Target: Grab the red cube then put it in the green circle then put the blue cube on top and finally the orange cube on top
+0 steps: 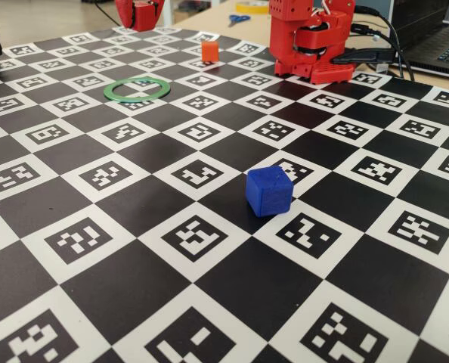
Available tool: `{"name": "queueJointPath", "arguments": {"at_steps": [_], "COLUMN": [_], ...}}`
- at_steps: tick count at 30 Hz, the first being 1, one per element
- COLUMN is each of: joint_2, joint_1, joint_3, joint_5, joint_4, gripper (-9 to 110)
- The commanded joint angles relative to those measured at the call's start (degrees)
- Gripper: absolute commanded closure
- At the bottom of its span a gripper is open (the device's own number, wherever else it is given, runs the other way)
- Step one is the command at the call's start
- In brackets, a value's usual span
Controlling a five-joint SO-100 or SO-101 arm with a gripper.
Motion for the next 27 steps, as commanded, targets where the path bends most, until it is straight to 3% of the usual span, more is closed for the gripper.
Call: {"name": "queueJointPath", "arguments": {"at_steps": [1,27], "joint_2": [0.70,-7.65], "joint_1": [1.49,2.37], "joint_3": [0.79,10.28], "joint_5": [-1.32,2.81], "joint_4": [-3.87,-21.62], "gripper": [95,95]}}
